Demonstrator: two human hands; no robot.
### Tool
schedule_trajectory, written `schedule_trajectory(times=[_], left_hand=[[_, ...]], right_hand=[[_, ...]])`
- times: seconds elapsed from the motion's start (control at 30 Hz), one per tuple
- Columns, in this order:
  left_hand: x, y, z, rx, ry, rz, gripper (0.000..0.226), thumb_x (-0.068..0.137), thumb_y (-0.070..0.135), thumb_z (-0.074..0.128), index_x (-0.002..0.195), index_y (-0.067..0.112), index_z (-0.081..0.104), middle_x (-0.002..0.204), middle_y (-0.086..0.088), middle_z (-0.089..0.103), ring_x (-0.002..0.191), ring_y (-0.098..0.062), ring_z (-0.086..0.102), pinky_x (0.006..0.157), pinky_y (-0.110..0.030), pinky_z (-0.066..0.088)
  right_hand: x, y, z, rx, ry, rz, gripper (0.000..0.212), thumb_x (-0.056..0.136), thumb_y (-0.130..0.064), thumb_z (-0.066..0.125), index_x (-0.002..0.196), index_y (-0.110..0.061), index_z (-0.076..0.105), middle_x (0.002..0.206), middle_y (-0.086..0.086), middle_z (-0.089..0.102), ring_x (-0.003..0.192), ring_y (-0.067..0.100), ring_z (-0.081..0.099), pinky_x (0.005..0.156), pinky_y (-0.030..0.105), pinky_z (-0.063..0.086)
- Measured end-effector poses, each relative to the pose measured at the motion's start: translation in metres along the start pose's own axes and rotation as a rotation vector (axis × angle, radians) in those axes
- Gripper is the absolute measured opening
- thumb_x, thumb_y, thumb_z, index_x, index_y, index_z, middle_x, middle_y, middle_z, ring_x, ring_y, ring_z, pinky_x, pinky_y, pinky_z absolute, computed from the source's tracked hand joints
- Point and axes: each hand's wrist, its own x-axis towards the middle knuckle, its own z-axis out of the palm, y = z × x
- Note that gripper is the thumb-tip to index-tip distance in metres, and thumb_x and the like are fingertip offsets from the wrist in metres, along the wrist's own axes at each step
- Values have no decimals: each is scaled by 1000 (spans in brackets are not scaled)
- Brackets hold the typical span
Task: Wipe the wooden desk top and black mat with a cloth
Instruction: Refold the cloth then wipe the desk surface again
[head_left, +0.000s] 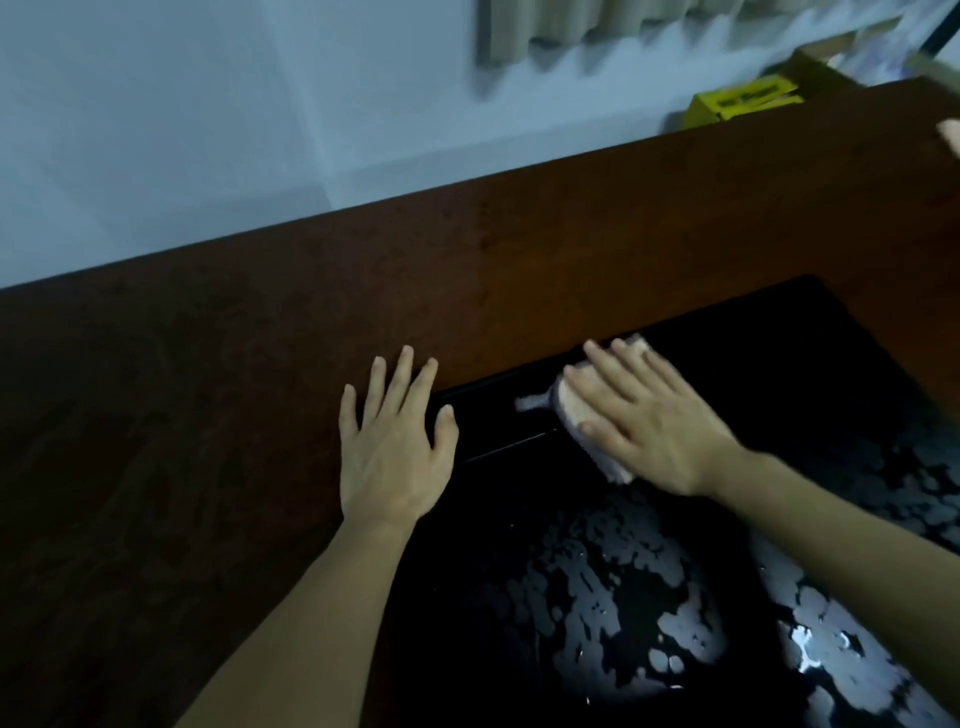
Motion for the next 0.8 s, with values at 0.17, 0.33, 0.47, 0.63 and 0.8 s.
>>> schedule_trajectory(times=[0.17,0.33,0.47,0.63,0.8], left_hand=[[0,0,1,-13,26,-4,60,101,52,19,158,35,20,168,13,6,155,-11,-6,126,-47,0],[1,1,-1,-52,68,-1,58,101,49,21,156,33,29,167,12,15,155,-11,1,126,-46,2],[-3,0,-2,-54,117,-1,59,99,47,22,154,31,34,165,12,22,154,-9,6,126,-45,4],[-7,5,0,-19,184,43,55,101,44,27,150,26,44,162,10,31,153,-11,17,125,-48,9],[0,30,1,-186,287,-124,49,102,45,28,148,34,44,163,15,25,153,-7,12,124,-41,2]], right_hand=[[62,52,-15,84,30,296,81,84,-77,-17,157,-43,-15,168,-3,-19,156,24,-13,124,44,-5],[92,2,-19,38,8,216,65,101,-57,1,161,-33,-7,170,7,-9,156,31,-8,124,49,-5],[42,-45,-4,19,30,-105,66,102,-56,5,163,-31,1,170,7,-2,156,32,-4,125,50,-1],[2,8,-10,-7,-26,-249,62,101,-65,-2,153,-42,-26,161,-8,-34,149,18,-33,121,38,-20],[61,89,-24,7,-11,91,67,96,-63,-6,159,-40,-14,169,-1,-17,156,25,-14,124,43,-9]])
